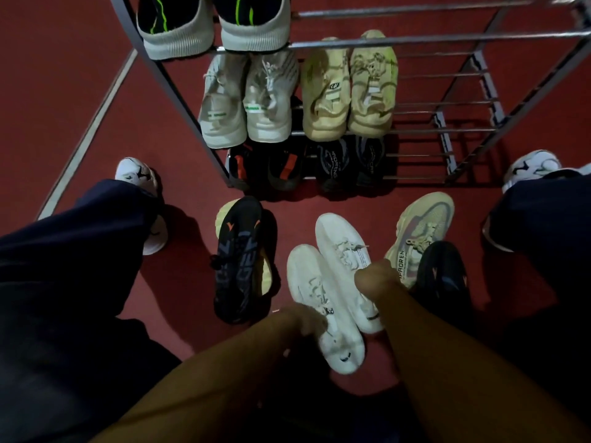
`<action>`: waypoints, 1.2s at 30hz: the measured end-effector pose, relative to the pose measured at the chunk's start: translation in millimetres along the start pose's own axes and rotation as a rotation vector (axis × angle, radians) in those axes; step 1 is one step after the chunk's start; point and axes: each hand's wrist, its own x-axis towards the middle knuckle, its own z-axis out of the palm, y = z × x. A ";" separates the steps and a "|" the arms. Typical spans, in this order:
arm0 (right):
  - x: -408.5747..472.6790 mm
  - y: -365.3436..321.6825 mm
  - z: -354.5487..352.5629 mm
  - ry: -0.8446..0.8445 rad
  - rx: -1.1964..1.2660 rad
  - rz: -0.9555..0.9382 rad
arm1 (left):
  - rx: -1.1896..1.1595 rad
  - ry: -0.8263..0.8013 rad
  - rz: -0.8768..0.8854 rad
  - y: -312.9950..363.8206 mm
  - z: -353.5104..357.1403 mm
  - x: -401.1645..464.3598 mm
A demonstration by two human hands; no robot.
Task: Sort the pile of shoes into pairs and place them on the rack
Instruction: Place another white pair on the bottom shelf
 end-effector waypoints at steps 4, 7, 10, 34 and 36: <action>-2.0 -0.3 -7.9 -0.139 0.290 0.078 | -0.352 0.288 0.132 2.6 -1.6 -16.3; -8.8 3.2 -16.0 -0.304 0.253 0.038 | -0.466 0.272 0.128 4.6 -21.3 -25.2; -20.4 9.6 -20.9 -0.345 0.222 -0.035 | -0.392 0.096 0.099 0.7 -43.5 -36.5; -145.8 -4.6 -162.8 -0.420 0.192 -0.282 | -0.036 -0.066 0.474 34.7 -87.6 -183.2; -154.7 -5.3 -185.2 -0.349 0.271 -0.327 | -0.085 -0.036 0.542 48.4 -87.4 -193.1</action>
